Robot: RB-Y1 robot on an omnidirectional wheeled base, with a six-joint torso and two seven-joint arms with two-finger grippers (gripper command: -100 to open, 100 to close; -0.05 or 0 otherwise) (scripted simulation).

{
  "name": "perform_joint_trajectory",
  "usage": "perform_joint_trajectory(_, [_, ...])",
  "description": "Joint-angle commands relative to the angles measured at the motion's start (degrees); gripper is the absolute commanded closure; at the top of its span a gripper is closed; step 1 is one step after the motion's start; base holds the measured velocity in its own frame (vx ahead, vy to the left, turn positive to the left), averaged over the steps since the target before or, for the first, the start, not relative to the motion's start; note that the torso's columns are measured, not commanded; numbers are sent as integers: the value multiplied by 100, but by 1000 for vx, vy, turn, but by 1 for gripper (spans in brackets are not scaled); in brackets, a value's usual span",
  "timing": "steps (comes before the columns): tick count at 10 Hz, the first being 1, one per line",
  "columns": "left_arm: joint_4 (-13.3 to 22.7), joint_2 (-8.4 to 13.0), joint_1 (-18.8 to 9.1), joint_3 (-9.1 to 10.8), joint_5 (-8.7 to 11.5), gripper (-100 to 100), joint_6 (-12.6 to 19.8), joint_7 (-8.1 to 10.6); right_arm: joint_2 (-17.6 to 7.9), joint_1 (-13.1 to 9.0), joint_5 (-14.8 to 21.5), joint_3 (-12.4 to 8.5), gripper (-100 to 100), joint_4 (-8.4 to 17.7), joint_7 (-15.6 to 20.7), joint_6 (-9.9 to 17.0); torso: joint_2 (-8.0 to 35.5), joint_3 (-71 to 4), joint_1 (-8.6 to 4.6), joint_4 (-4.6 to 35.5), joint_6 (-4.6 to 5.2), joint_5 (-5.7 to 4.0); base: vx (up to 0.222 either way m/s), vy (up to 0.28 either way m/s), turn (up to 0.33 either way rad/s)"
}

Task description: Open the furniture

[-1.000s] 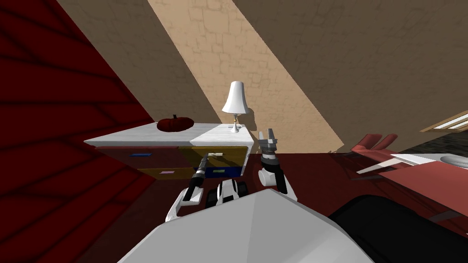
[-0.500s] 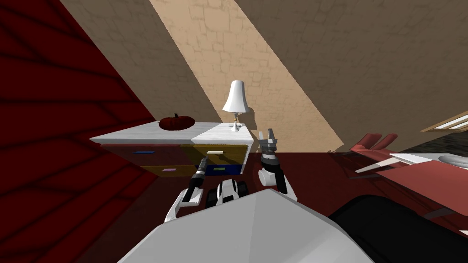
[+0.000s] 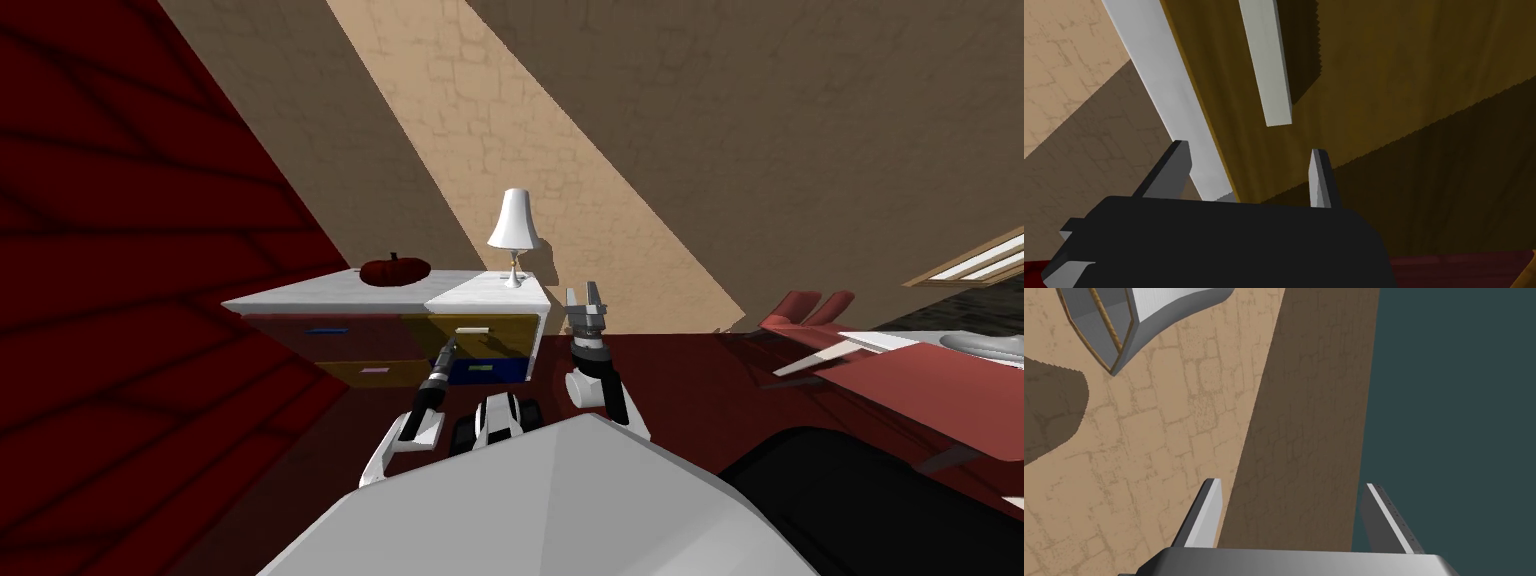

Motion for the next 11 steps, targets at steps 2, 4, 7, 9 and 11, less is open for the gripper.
perform_joint_trajectory(2, [-20,-7,-66,11,10,-100,133,15,0,0,0,0,0,0,0,0,60,38,-3,18,1,-1,139,8,-23])
perform_joint_trajectory(4, [-23,-8,-71,11,10,100,146,16,0,-2,0,0,0,1,0,0,122,78,-5,36,1,-2,19,1,2])
perform_joint_trajectory(7, [-216,44,72,-61,3,100,208,45,0,-5,0,0,0,1,0,1,112,71,3,33,1,1,-153,25,20])
perform_joint_trajectory(9, [-243,51,93,-70,2,100,212,49,1,-5,0,1,0,1,0,1,80,51,-5,23,1,-1,-145,14,9])
perform_joint_trajectory(11, [-219,40,26,-38,-1,-100,280,38,1,-1,0,1,0,1,0,0,-2,2,-18,2,2,-5,120,-37,-22])
